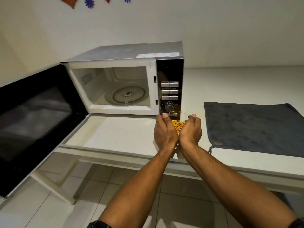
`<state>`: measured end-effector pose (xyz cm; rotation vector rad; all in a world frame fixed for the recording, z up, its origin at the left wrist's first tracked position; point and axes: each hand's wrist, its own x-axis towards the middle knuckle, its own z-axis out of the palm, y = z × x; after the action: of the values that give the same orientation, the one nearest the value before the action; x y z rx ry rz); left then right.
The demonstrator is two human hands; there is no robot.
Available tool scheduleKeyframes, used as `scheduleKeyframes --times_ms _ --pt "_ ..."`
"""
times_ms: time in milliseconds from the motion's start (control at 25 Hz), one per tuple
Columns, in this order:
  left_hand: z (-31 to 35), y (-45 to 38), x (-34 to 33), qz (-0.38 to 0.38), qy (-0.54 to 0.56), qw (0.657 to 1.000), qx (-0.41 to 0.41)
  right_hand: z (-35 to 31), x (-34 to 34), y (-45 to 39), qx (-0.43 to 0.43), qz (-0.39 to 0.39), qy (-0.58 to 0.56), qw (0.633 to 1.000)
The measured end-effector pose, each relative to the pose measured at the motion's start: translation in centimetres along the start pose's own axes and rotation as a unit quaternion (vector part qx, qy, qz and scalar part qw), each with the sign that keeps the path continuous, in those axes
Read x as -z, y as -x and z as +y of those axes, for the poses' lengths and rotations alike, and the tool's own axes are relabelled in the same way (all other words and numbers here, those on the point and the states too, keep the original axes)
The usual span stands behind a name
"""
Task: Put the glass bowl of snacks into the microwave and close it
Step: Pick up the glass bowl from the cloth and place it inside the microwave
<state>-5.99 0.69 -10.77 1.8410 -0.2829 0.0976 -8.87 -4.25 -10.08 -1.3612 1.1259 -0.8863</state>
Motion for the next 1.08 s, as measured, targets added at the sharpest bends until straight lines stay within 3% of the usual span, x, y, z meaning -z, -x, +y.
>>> scheduleKeyframes --times_ms 360,760,960,1080 --pt "-3.4 -3.7 5.7 0.094 -0.03 0.995 -0.002 0.3 -6.0 3.9 -0.008 -0.084 0.005 0.996" --pt "-5.3 -13.1 12.1 0.146 0.022 0.988 0.052 -2.3 -14.9 6.0 0.03 -0.214 -0.015 0.976" --pt "-4.1 -19.7 12.7 0.133 -0.004 0.99 0.044 -6.6 -20.7 3.5 0.026 -0.242 0.006 0.97" --pt "-3.5 -23.8 11.9 0.067 0.028 0.995 0.062 -8.7 -23.5 1.0 -0.019 -0.258 -0.024 0.966"
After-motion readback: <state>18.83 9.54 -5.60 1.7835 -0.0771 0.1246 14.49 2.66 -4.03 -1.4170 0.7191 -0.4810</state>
